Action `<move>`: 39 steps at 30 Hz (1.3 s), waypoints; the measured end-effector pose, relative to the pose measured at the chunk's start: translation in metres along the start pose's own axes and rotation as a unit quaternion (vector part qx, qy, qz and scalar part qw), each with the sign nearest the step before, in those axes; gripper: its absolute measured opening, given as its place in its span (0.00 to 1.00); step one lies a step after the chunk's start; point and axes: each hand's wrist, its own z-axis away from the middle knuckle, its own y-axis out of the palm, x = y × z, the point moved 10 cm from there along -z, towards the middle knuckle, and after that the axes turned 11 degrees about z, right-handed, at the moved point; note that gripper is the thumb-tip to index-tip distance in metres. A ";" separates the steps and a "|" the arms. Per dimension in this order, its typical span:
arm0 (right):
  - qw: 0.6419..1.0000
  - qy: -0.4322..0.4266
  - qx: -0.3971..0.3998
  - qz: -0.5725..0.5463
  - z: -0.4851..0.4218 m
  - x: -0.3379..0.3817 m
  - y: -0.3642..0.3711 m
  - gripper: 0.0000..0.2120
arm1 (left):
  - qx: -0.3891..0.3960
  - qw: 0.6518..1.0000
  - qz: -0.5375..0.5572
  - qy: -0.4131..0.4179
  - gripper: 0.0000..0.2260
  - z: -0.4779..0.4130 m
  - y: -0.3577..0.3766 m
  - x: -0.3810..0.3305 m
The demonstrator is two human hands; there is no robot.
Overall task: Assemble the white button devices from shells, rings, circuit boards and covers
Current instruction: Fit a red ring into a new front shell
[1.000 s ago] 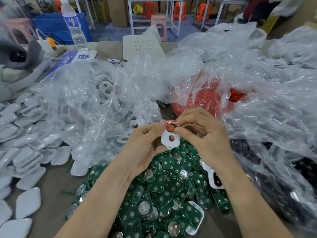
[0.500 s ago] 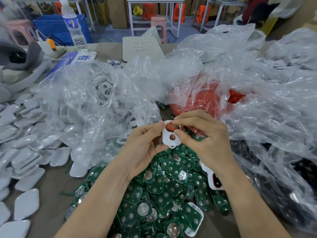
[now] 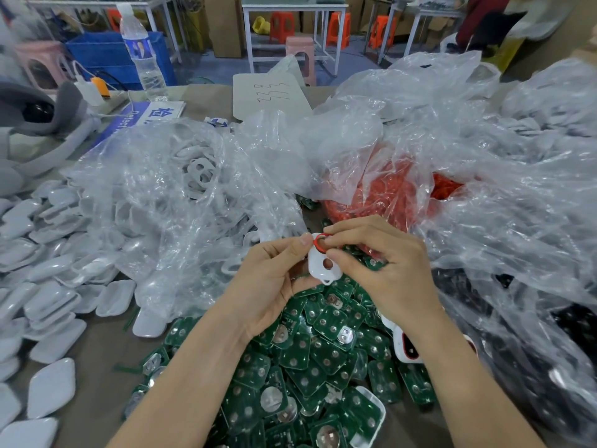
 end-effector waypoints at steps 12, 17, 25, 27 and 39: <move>0.999 0.019 0.026 -0.028 -0.002 -0.002 0.003 0.10 | 0.020 1.000 -0.001 -0.003 0.11 0.001 0.003 -0.001; 0.999 0.016 0.025 -0.023 -0.001 -0.003 0.004 0.10 | 0.015 1.000 -0.005 -0.001 0.12 0.000 0.002 -0.001; 0.996 0.047 0.033 -0.070 -0.001 -0.010 0.006 0.09 | 0.027 1.000 0.001 -0.005 0.12 0.000 0.002 -0.001; 0.995 0.051 0.037 -0.081 -0.002 -0.010 0.006 0.10 | 0.028 1.000 0.001 -0.010 0.12 0.000 0.002 -0.001; 0.992 0.080 0.030 -0.094 -0.001 -0.015 0.007 0.15 | 0.030 0.999 0.026 -0.018 0.11 0.001 0.003 0.003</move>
